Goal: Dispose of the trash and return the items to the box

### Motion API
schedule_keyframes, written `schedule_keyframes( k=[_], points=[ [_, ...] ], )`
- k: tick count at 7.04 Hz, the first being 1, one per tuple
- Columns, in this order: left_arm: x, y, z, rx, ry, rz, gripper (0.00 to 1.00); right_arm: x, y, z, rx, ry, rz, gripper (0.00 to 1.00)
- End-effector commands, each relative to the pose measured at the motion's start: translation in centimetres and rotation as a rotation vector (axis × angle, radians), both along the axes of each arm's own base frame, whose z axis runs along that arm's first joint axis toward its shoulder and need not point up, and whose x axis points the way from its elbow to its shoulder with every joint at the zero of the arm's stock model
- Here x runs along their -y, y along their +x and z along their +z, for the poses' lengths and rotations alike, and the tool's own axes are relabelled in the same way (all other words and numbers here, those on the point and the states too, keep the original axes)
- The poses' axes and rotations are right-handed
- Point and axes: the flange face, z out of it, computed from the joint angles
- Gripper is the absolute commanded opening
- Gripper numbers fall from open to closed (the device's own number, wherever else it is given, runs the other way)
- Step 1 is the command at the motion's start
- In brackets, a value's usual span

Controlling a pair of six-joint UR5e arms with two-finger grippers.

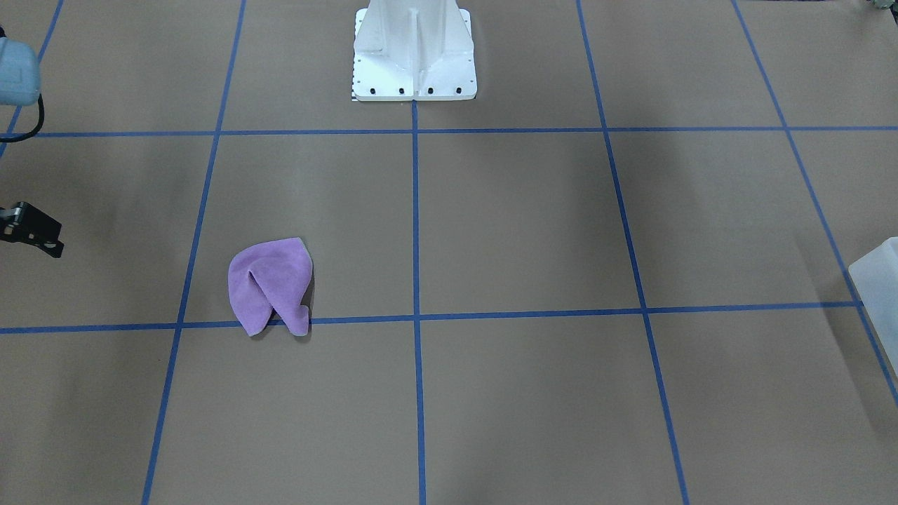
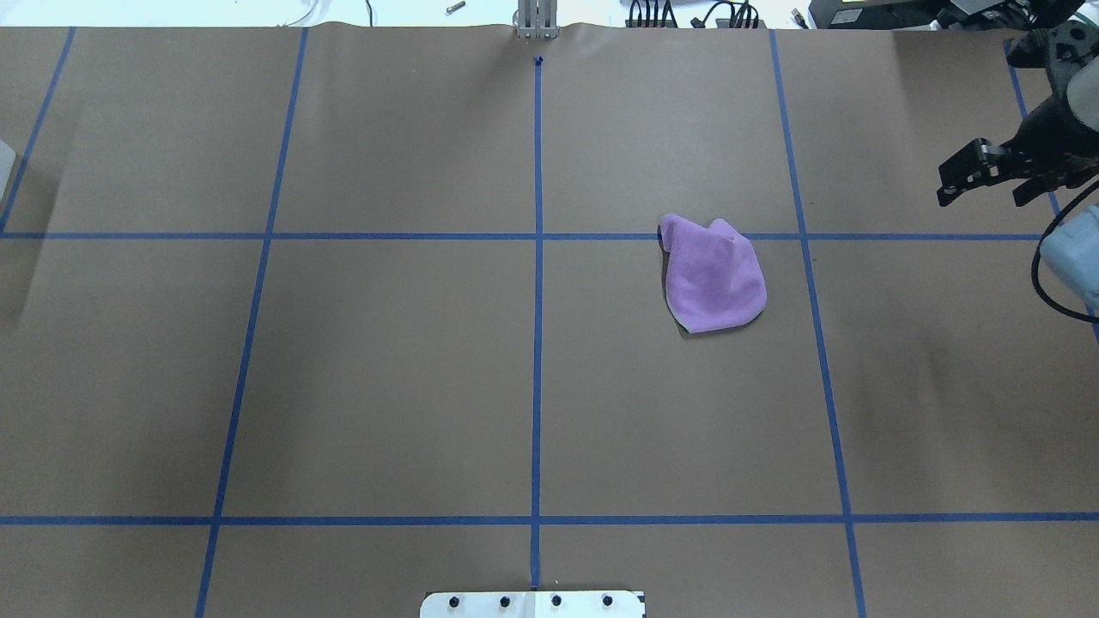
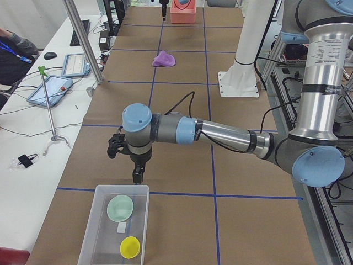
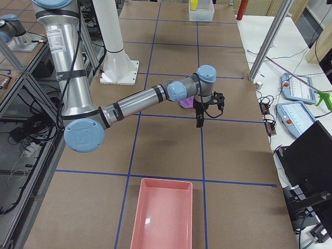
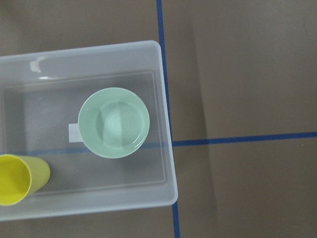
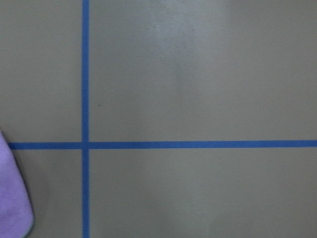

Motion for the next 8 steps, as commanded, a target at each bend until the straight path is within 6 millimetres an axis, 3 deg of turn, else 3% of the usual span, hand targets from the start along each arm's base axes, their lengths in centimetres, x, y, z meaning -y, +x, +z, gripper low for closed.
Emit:
schedule_keyframes(
  k=[1,3,4,5,6,8],
  points=[
    [-1.5,0.3,0.3,0.003,-0.019,0.018,1.0,-0.7,-9.1,-5.8,0.002,-0.023,0.044,1.0],
    [-1.5,0.3,0.4,0.001,-0.021,0.018,1.0,-2.6,-16.4,-9.7,-0.01,0.001,0.056,1.0],
    [-1.5,0.3,0.5,0.002,-0.019,0.02,1.0,-3.8,-19.4,-10.5,0.004,0.034,0.069,1.0],
    [-1.5,0.3,0.6,0.001,-0.02,0.02,1.0,-4.5,-22.2,-9.6,0.008,0.031,0.085,1.0],
    [-1.4,0.3,0.8,0.002,-0.019,0.02,1.0,-4.1,-23.5,-8.3,0.026,0.055,0.095,0.92],
    [-1.5,0.3,0.8,0.002,-0.019,0.02,1.0,-3.8,-23.7,-7.8,0.027,0.064,0.1,0.46]
  ],
)
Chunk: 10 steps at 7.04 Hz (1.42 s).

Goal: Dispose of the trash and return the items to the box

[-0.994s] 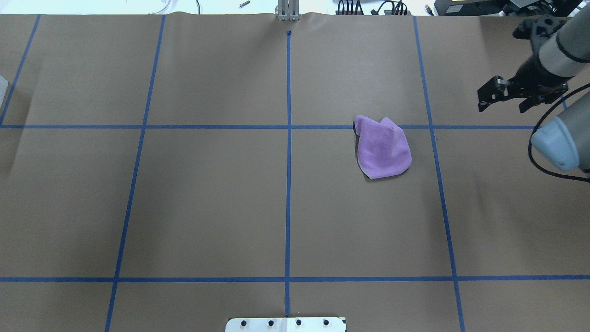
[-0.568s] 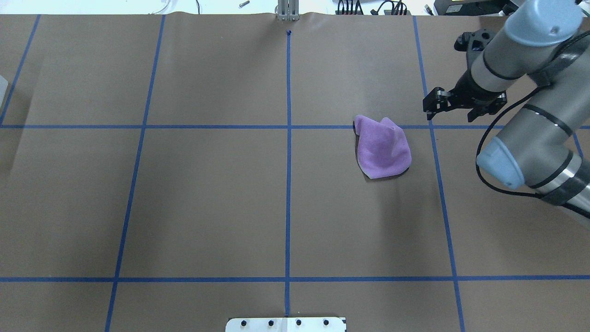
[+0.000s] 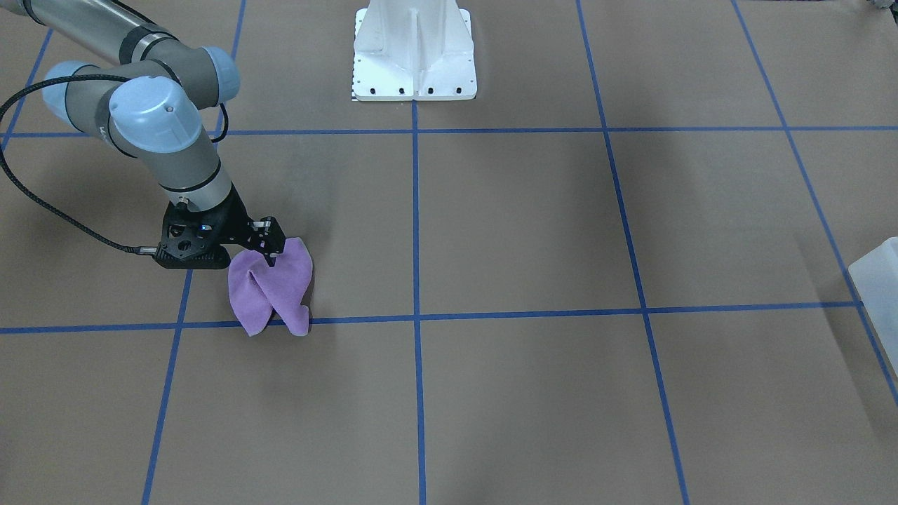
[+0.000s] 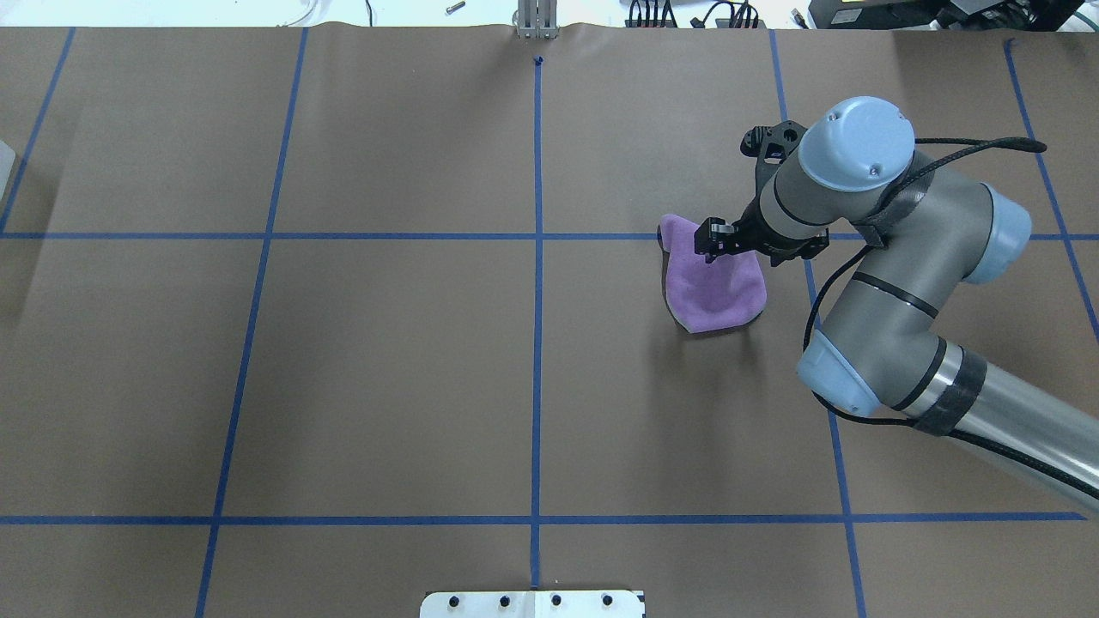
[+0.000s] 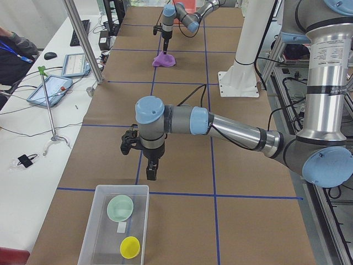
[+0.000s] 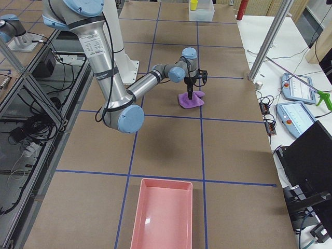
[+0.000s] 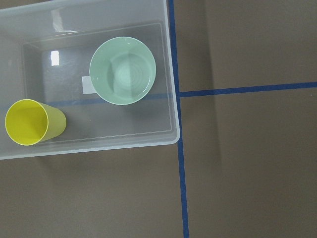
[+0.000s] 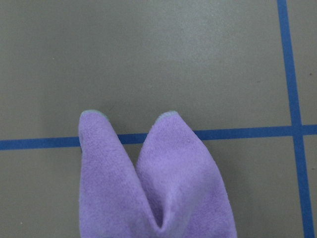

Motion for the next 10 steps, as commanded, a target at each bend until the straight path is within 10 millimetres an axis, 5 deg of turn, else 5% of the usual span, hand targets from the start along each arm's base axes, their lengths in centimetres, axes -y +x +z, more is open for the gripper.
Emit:
schedule_keyframes(
  k=[1,2,4,6,9,10],
  points=[
    [0.0,0.0,0.0,0.0,0.002,0.0,1.0,0.2,-0.3,0.2,0.0,0.012,0.009,0.12],
    [0.1,0.0,0.0,0.001,0.011,0.001,1.0,0.2,-0.3,0.1,0.001,0.011,0.011,0.0],
    [0.0,0.0,0.1,0.001,0.013,0.001,1.0,0.6,0.2,-0.8,0.017,0.014,0.027,0.0],
    [-0.3,0.0,0.5,0.002,0.003,0.001,1.0,1.5,3.5,-2.2,0.042,-0.003,0.05,0.0],
    [-2.6,0.1,4.5,-0.003,-0.072,0.0,1.0,0.5,14.2,-5.8,-0.05,-0.022,0.0,0.0],
    [-2.6,0.1,4.4,-0.005,-0.071,0.0,1.0,-1.1,19.1,-5.0,-0.129,0.033,-0.099,0.0]
  ],
)
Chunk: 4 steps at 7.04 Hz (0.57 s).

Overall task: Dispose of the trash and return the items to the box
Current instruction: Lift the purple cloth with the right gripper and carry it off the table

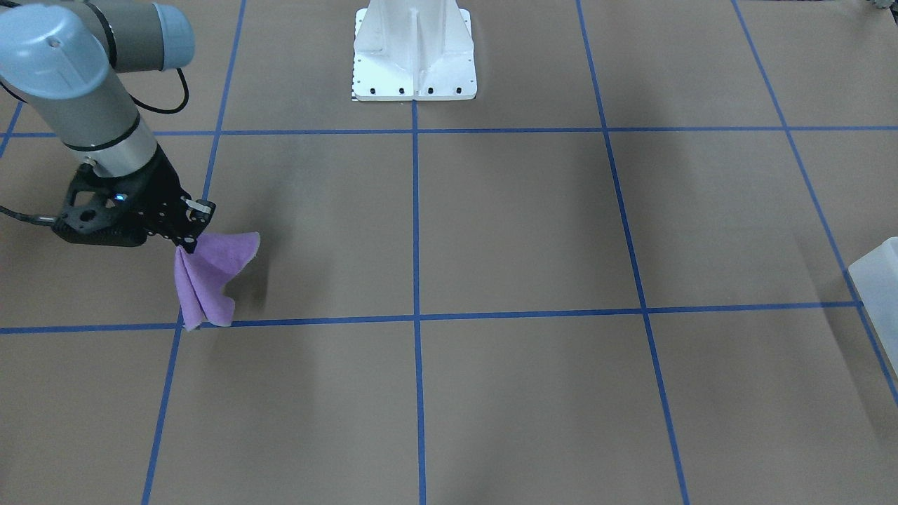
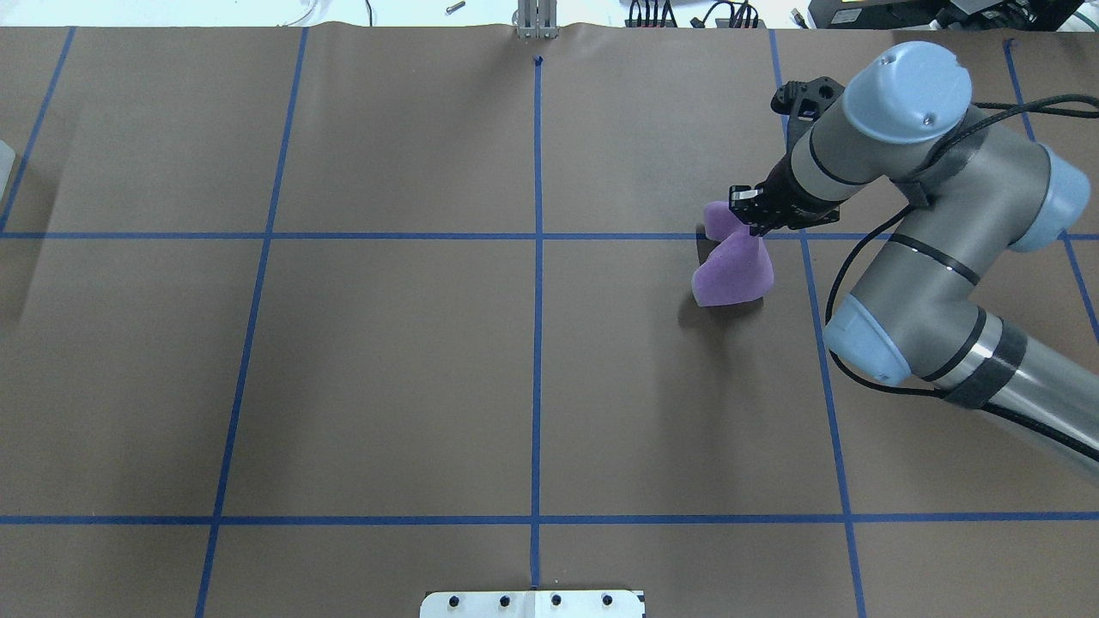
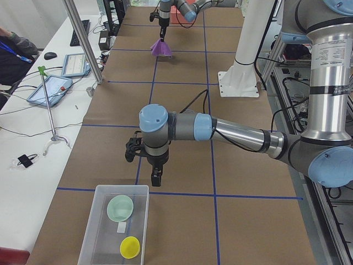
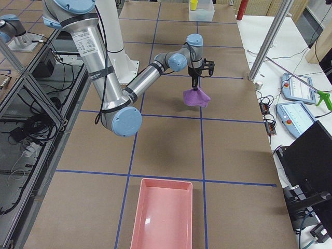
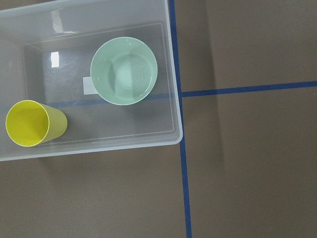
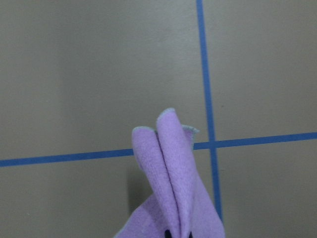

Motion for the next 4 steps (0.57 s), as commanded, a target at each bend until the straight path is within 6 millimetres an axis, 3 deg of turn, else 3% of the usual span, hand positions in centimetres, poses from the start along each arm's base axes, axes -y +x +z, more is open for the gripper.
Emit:
schedule_keyframes(
  k=[1,3,4],
  points=[
    [-0.3,0.0,0.5,-0.002,-0.012,0.0,1.0,-1.8,12.0,2.9,-0.126,0.066,-0.149,0.0],
    [-0.3,0.0,0.3,-0.002,-0.007,0.0,1.0,-3.6,26.1,12.0,-0.115,0.108,-0.266,0.0],
    [-0.2,0.0,0.2,-0.003,-0.005,0.0,1.0,-5.3,32.1,15.8,-0.123,0.117,-0.268,0.0]
  ],
)
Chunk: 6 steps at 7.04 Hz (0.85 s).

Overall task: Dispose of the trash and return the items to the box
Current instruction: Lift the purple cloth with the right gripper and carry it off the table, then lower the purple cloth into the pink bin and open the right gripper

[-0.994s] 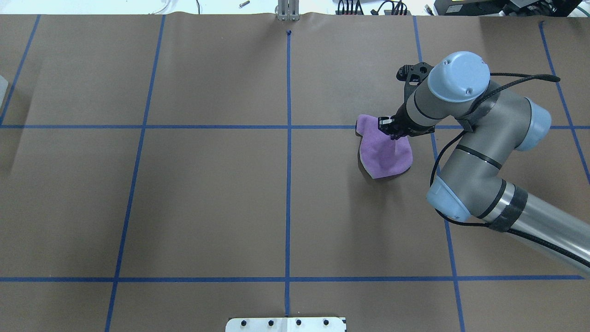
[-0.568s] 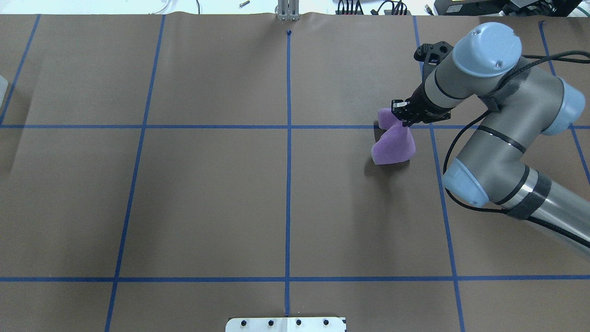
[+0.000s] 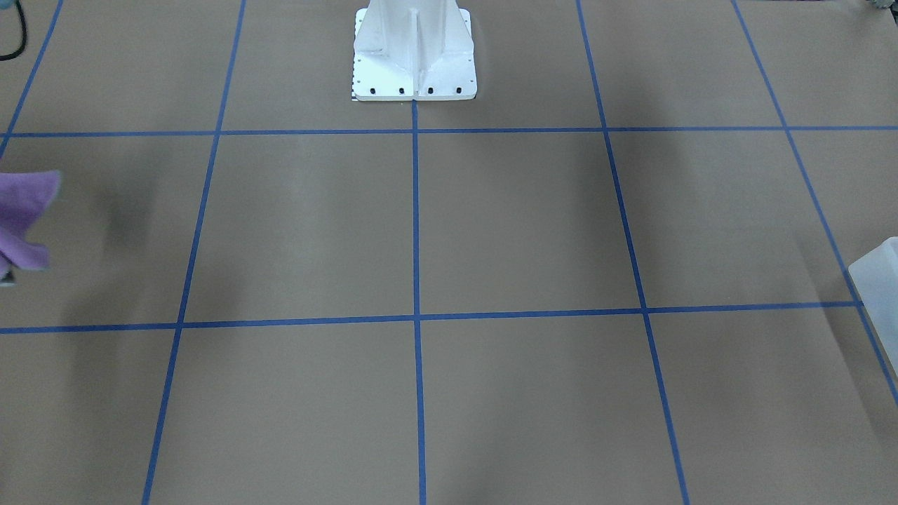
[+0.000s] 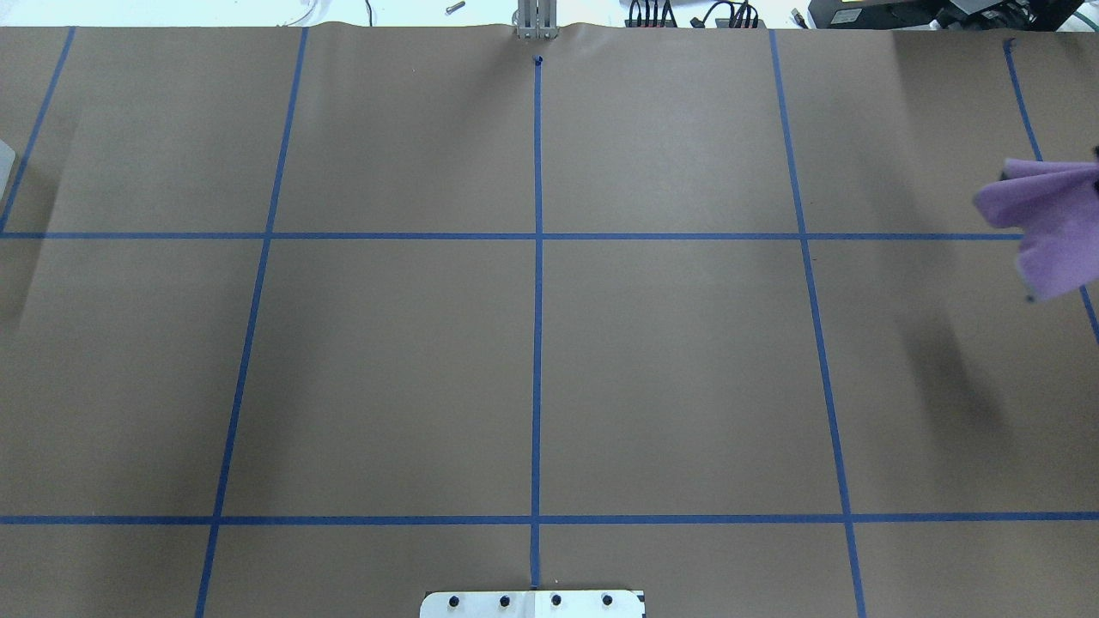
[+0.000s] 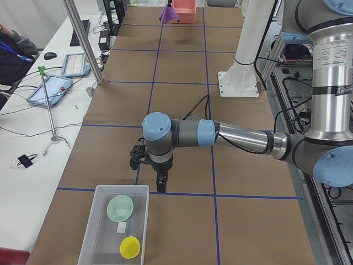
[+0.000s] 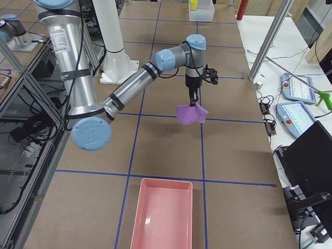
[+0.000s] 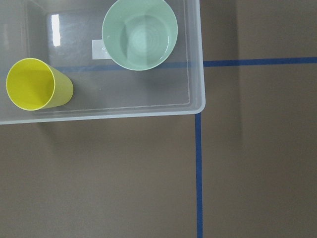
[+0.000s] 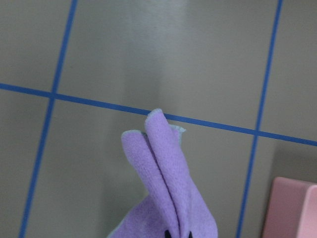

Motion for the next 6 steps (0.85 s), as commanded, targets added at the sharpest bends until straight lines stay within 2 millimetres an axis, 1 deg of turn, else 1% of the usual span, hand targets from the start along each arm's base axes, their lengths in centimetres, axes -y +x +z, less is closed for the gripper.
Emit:
schedule_keyframes(
  k=[1,2,3,4,5,6],
  points=[
    [0.1,0.1,-0.1,-0.016,0.002,-0.001,1.0,-4.0,11.9,8.9,0.018,0.024,-0.063,0.0],
    [0.1,0.1,-0.3,-0.016,0.005,-0.001,1.0,-5.0,15.2,13.9,0.033,0.006,-0.094,0.0],
    [0.1,0.1,-0.2,-0.016,0.003,-0.001,1.0,-5.6,16.5,17.6,0.039,-0.016,-0.139,0.0],
    [0.1,0.1,-0.3,-0.016,0.005,-0.001,1.0,-6.1,16.7,19.9,0.039,-0.047,-0.143,0.0],
    [0.1,0.1,-0.3,-0.016,0.005,-0.001,1.0,-7.1,16.4,22.7,0.044,-0.083,-0.143,0.0],
    [0.1,0.1,-0.2,-0.016,0.003,-0.001,1.0,-6.4,16.5,25.5,0.04,-0.073,-0.127,0.0]
  ],
)
